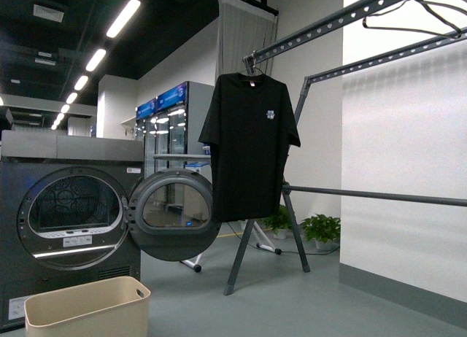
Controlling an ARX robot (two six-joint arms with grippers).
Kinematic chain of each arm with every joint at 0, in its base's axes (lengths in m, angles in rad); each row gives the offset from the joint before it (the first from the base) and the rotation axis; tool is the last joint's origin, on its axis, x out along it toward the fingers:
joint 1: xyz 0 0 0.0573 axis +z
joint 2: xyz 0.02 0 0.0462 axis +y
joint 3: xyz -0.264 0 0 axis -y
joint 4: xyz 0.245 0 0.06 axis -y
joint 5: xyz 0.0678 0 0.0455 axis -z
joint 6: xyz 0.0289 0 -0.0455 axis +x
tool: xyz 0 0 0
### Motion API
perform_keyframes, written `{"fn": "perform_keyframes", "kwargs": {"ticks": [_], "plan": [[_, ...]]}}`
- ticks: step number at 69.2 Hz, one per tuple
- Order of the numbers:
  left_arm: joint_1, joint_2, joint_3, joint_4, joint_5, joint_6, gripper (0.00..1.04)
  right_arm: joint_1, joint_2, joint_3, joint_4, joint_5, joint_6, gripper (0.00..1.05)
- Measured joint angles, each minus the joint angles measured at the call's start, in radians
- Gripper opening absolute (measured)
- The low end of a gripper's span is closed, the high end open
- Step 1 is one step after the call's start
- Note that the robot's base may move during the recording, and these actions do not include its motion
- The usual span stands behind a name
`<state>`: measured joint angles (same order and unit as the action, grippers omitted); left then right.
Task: Move hamper under clothes hanger
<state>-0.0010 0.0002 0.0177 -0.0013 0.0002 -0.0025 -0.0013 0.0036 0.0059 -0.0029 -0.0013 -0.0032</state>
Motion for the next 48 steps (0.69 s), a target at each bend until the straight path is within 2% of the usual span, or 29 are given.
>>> {"fn": "perform_keyframes", "kwargs": {"ticks": [48], "plan": [[0.0,0.0,0.0,0.0,0.001,0.0,0.98,0.0,0.0,0.0,0.0,0.0,0.0,0.97]]}}
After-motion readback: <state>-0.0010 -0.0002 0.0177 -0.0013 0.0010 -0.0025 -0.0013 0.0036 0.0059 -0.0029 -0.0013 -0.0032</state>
